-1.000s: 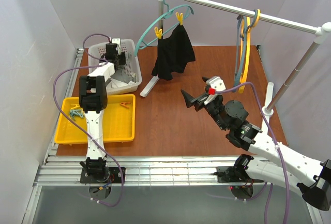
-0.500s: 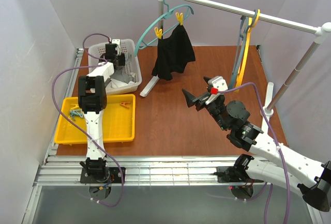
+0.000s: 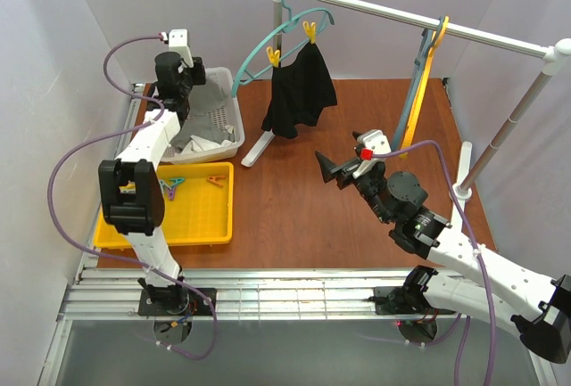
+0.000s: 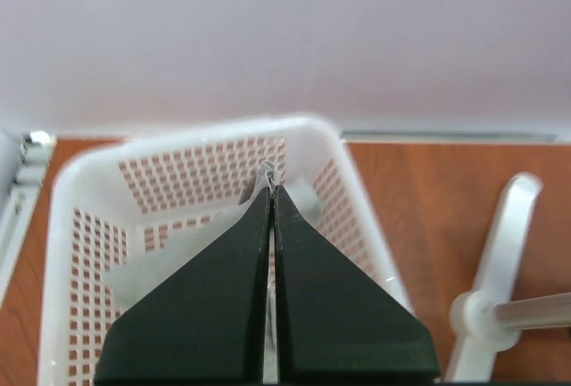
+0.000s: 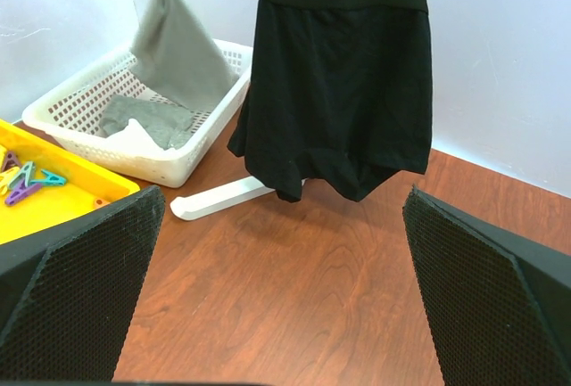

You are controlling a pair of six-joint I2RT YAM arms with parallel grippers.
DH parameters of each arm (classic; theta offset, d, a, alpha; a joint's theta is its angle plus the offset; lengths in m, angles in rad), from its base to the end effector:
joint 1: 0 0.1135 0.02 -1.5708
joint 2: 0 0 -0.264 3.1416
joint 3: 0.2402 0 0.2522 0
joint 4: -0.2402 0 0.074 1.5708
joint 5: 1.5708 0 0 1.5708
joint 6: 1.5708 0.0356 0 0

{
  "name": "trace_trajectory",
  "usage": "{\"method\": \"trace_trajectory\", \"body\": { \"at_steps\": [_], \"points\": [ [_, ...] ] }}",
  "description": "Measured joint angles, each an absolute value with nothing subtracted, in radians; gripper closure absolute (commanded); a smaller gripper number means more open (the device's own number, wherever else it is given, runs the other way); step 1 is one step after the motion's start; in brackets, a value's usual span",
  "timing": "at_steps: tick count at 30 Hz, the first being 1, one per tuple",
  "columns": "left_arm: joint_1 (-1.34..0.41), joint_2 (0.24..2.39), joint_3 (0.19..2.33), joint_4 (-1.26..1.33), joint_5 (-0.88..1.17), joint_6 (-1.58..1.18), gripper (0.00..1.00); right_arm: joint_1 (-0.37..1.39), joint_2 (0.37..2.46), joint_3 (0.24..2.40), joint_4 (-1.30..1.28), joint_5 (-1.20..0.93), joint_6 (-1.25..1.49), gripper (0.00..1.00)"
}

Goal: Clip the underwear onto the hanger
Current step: Pick up the underwear from the bin, then place the underwear at the center of the board.

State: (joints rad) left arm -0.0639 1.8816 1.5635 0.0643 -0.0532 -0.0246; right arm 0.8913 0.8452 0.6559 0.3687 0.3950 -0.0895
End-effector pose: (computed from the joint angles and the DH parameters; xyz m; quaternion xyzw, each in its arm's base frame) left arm 0.4574 -0.0274 0.3177 -0.0007 0.7908 -0.0060 0.6120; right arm 0.1375 0.1484 0.3429 -0.1631 0.6253 0.1779 0.7421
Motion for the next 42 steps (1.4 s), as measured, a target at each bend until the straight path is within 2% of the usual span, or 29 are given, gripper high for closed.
{"method": "trace_trajectory", "body": {
  "at_steps": [10, 23, 29, 33, 37, 42],
  "points": [
    [-0.157, 1.575, 1.361, 0.141, -0.096, -0.027, 1.0, 0.883, 0.843, 0.63, 0.375, 0.399, -0.089, 0.01],
    [-0.28, 1.055, 1.136, 0.131, -0.2, -0.026, 1.0, 0.875, 0.786, 0.606, 0.376, 0.392, -0.074, 0.01],
    [-0.286, 0.962, 1.127, 0.009, -0.056, -0.042, 1.0, 0.872, 0.797, 0.606, 0.376, 0.39, -0.059, 0.01],
    [-0.307, 0.912, 1.014, -0.059, 0.041, -0.06, 1.0, 0.872, 0.807, 0.596, 0.378, 0.394, -0.052, 0.01],
    [-0.372, 0.867, 0.887, -0.128, 0.062, -0.072, 1.0, 0.87, 0.83, 0.586, 0.377, 0.398, -0.043, 0.02],
    [-0.482, 0.899, 0.849, -0.146, 0.094, -0.068, 1.0, 0.87, 0.876, 0.586, 0.376, 0.397, -0.029, 0.01]
  ]
}}
